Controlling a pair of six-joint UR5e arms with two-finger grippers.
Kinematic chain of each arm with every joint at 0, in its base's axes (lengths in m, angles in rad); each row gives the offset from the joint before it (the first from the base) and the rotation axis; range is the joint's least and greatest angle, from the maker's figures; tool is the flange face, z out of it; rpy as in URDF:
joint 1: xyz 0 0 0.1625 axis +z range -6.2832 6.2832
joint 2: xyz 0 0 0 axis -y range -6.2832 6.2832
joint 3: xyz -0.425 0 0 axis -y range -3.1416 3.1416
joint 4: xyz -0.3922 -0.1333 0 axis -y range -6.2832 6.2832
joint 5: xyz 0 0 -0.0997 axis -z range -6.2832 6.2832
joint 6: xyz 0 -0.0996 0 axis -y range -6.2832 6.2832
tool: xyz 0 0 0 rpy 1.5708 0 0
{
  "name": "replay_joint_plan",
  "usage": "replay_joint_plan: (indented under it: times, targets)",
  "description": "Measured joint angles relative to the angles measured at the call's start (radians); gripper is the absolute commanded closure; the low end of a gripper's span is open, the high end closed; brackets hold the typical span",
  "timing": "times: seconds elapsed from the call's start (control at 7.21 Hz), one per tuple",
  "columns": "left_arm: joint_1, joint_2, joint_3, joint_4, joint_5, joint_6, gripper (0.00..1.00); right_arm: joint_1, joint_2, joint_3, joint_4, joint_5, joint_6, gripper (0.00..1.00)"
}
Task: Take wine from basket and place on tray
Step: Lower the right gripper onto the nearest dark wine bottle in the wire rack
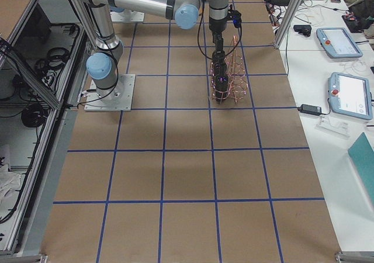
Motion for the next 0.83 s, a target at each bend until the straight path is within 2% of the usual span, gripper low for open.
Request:
replay_joint_plan:
  times: [0.28, 0.55, 0.69, 0.83]
  targets:
    - [0.000, 0.000, 0.000, 0.000, 0.000, 0.000, 0.00, 0.012, 0.045, 0.002, -0.055, 0.000, 0.017, 0.11]
    - [-0.001, 0.000, 0.000, 0.000, 0.000, 0.000, 0.00, 0.015, 0.068, 0.002, -0.081, 0.001, 0.017, 0.26]
    - [0.000, 0.000, 0.000, 0.000, 0.000, 0.000, 0.00, 0.016, 0.071, 0.003, -0.081, -0.001, 0.015, 0.26]
    - [-0.001, 0.000, 0.000, 0.000, 0.000, 0.000, 0.00, 0.015, 0.073, 0.003, -0.080, -0.003, 0.012, 0.32]
